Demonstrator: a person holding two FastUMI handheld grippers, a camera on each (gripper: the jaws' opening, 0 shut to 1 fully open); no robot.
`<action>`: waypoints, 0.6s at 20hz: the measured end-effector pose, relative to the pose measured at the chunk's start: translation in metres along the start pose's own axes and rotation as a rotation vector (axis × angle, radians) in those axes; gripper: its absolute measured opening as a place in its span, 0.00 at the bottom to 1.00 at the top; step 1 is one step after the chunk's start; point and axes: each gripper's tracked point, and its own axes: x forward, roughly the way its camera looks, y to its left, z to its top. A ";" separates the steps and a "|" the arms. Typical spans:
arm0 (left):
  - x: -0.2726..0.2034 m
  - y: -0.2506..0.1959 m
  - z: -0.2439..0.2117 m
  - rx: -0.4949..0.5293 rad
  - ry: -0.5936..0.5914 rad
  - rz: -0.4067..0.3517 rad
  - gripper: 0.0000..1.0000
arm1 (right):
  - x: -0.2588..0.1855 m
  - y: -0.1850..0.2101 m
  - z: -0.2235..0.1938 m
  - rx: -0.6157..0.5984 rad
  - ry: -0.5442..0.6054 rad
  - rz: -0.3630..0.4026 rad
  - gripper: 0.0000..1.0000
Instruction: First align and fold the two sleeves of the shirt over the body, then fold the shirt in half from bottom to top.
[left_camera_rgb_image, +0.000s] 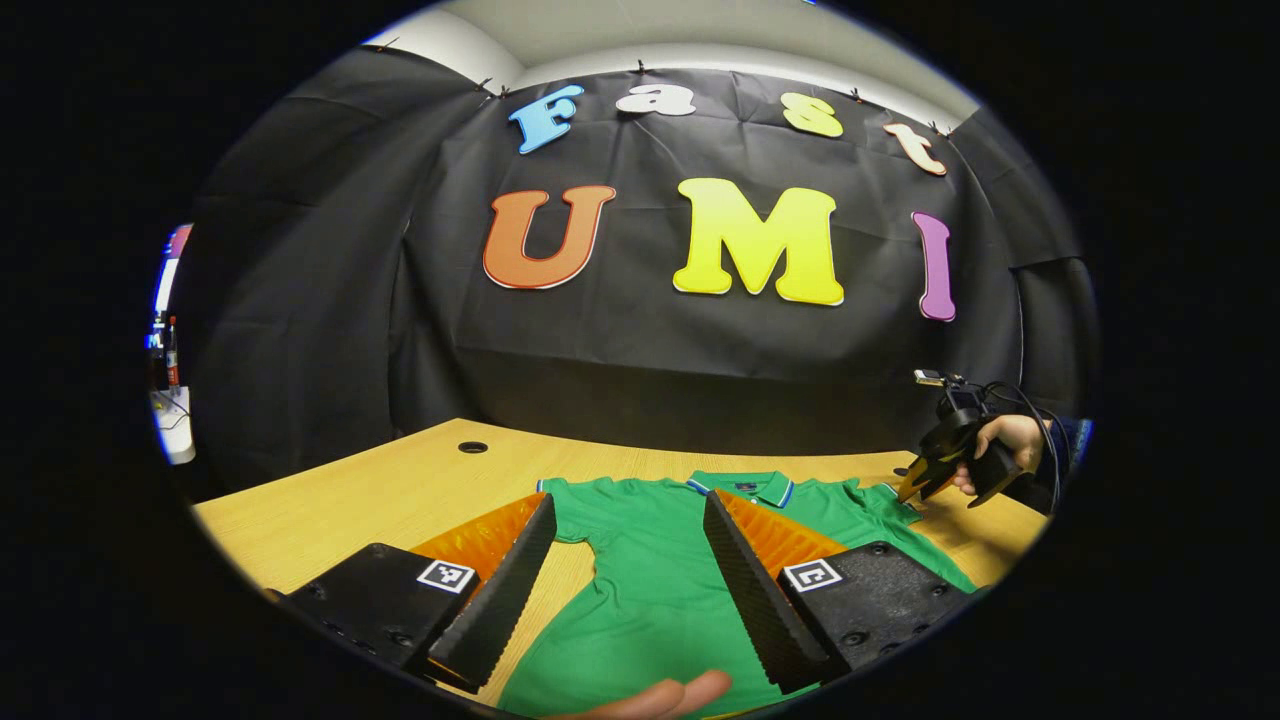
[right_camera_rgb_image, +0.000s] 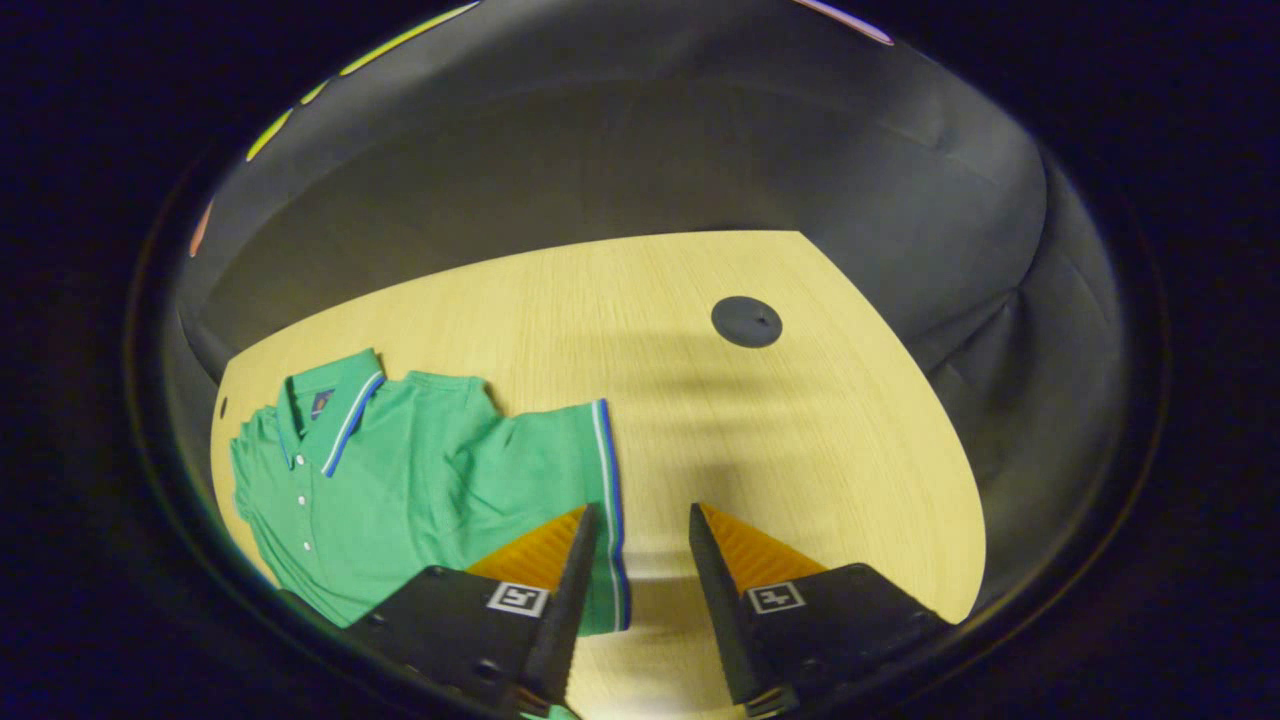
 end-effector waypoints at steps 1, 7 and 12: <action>0.000 0.000 0.000 0.000 0.002 0.000 0.96 | 0.000 0.000 0.001 -0.007 -0.002 -0.005 0.65; 0.002 0.004 -0.004 -0.001 0.009 0.004 0.96 | -0.005 0.012 0.002 -0.028 0.002 0.011 0.79; 0.005 0.003 -0.009 -0.008 0.022 0.003 0.96 | 0.000 0.020 -0.010 -0.019 0.084 0.041 0.69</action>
